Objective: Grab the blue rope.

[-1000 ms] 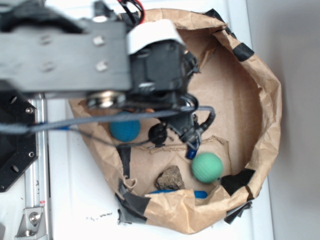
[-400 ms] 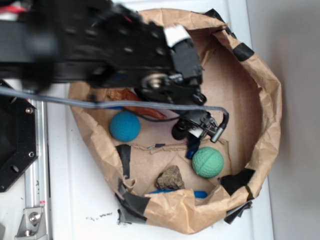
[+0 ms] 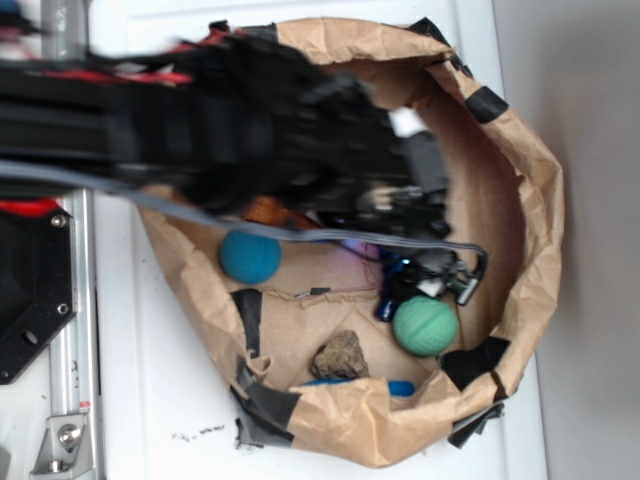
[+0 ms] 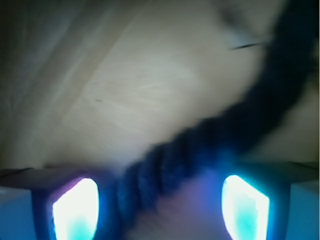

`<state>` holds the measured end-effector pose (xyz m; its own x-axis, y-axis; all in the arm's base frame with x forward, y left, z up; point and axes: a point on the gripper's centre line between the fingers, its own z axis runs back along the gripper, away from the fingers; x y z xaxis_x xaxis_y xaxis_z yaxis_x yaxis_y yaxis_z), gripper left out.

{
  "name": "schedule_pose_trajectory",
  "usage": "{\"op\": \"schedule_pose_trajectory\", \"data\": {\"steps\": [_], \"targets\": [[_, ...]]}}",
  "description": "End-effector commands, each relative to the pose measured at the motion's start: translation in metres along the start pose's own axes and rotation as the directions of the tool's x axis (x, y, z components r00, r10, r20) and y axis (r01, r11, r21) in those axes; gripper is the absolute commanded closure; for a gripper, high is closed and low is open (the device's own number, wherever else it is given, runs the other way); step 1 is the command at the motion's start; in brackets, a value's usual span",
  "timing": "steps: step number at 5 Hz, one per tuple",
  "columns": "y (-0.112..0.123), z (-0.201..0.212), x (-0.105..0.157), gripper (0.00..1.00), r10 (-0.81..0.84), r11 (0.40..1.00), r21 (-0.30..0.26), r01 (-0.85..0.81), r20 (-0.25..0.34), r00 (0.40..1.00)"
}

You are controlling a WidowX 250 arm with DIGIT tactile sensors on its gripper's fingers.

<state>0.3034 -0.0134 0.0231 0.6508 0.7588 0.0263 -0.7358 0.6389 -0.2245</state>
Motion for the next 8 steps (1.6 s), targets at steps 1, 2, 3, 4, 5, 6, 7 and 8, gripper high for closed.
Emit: {"op": "schedule_pose_trajectory", "data": {"steps": [1,2,3,4,5,6,7,8], "targets": [[-0.024,-0.030,-0.038,0.00,-0.071,0.997,-0.001,0.072,-0.143,0.987],[-0.026,-0.031,-0.046,1.00,-0.075,0.997,-0.002,0.075,-0.169,0.983],[-0.027,-0.025,-0.044,1.00,-0.115,0.993,0.000,0.116,-0.145,0.983],[-0.024,-0.023,-0.045,1.00,-0.127,0.991,0.016,0.131,-0.150,0.981],[-0.021,-0.014,-0.053,1.00,-0.190,0.976,0.081,0.203,-0.144,0.971],[-0.015,0.012,-0.061,1.00,-0.357,0.922,0.116,0.370,-0.119,0.926],[-0.004,0.060,-0.060,1.00,-0.593,0.799,0.106,0.592,-0.023,0.805],[0.012,0.113,-0.052,1.00,-0.717,0.693,0.121,0.711,0.014,0.697]]}}
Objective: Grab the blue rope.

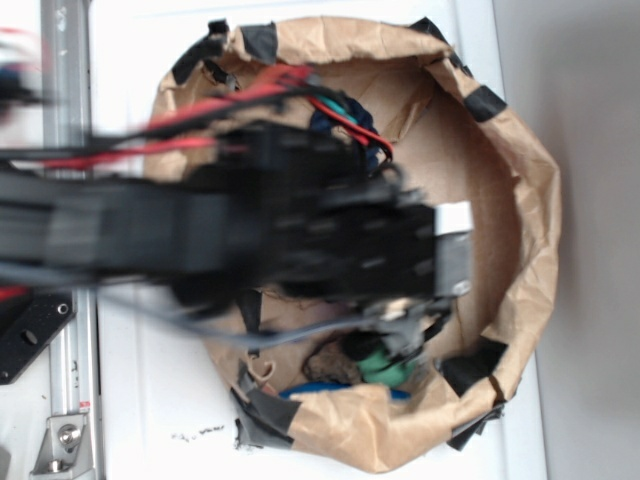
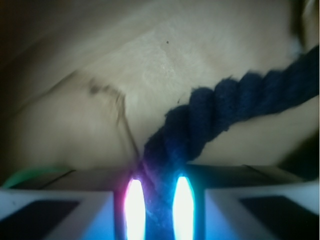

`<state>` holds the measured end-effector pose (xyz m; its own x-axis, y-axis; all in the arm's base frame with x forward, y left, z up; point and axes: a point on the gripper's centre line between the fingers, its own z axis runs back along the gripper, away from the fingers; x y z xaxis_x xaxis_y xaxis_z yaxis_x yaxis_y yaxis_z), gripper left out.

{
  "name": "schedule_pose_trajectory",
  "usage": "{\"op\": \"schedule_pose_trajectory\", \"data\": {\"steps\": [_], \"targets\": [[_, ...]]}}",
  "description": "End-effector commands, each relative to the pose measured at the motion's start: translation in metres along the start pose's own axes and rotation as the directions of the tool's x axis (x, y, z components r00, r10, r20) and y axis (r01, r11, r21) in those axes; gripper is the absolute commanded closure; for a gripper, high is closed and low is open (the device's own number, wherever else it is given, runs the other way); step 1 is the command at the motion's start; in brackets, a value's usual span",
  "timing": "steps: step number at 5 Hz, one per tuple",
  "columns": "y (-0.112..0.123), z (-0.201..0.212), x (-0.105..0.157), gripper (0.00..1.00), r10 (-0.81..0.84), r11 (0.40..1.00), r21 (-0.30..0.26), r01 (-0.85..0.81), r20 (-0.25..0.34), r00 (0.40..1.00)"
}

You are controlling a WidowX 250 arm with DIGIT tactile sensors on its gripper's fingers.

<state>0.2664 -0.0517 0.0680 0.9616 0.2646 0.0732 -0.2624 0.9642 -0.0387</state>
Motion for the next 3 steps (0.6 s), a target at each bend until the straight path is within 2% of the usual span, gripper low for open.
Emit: {"op": "schedule_pose_trajectory", "data": {"steps": [1,3], "targets": [[0.036,0.092,-0.010,1.00,-0.274,0.959,-0.040,0.279,0.098,0.957],[0.044,0.106,-0.004,1.00,-0.305,0.951,-0.025,0.307,0.066,0.950]]}}
